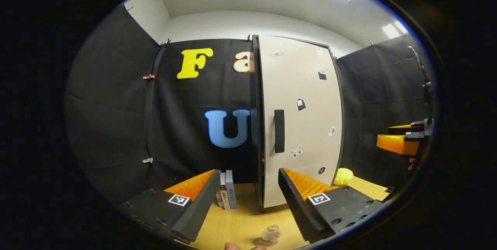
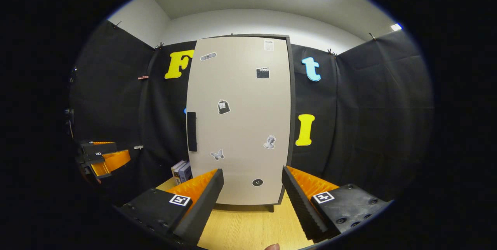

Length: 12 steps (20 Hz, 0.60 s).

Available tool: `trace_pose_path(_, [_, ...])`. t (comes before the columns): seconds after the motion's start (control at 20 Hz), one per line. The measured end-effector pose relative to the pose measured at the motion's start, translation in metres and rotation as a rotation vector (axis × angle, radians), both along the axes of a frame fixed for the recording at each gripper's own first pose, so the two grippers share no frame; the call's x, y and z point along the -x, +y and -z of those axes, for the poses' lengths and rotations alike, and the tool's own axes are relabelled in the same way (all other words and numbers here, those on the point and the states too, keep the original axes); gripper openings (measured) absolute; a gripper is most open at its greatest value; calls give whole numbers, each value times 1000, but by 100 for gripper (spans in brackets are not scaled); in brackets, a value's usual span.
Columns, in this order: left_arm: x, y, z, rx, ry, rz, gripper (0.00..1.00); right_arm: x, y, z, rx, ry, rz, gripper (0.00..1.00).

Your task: Open the cabinet door with the right hand, grasp the bottle in the cabinet with the left hand and place it on the coaster, then close the cabinet door with the right hand.

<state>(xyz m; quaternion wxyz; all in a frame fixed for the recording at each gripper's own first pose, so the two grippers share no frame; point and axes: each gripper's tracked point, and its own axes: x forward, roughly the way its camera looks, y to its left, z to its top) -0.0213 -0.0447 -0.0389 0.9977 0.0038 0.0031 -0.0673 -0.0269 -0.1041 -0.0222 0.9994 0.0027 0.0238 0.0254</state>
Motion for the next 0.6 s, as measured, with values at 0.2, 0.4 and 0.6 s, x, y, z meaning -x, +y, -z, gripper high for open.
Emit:
trace_pose_path(0.2, [3,0,1,-2,1,0,94,3,2,0,5,1,-2,98])
trace_pose_path(0.4, [3,4,3,1,6,-4,94,1,4,1,5,4,-5,98])
trace_pose_path(0.6, [2,6,3,-1,5,-6,94,2,7,2,9,6,-9,98])
